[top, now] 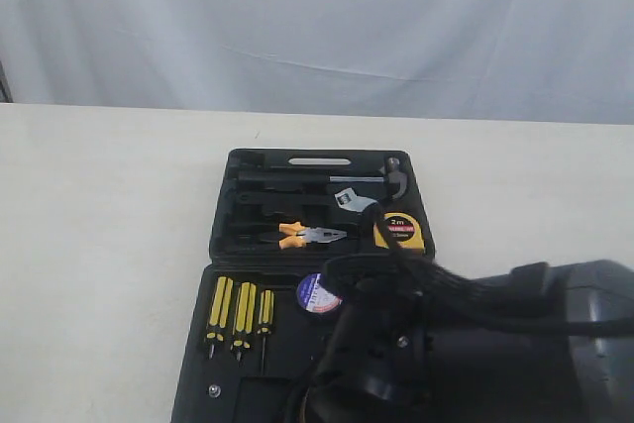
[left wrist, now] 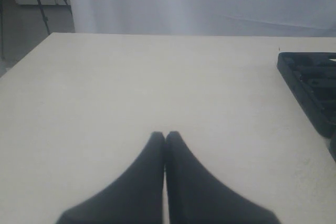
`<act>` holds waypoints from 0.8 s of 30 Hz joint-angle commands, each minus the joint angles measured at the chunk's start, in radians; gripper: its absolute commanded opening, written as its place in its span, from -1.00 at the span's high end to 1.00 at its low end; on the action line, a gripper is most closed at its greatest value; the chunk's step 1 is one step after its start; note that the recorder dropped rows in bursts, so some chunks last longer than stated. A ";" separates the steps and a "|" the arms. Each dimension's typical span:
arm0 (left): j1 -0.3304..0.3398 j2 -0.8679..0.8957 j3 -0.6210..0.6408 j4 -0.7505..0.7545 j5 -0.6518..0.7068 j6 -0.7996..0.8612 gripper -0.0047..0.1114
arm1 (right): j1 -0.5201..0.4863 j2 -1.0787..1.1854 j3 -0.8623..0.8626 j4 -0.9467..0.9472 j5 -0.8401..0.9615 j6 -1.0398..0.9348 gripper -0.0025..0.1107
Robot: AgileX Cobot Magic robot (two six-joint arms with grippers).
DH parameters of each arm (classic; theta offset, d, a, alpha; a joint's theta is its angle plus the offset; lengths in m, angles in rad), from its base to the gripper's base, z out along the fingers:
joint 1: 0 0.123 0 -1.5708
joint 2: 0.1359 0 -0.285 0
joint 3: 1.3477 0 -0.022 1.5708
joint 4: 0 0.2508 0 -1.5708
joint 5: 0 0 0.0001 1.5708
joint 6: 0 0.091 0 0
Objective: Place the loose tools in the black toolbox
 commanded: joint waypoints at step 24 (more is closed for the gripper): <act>-0.005 -0.001 0.003 0.000 -0.005 -0.006 0.92 | 0.001 0.133 0.005 -0.087 -0.068 0.049 0.91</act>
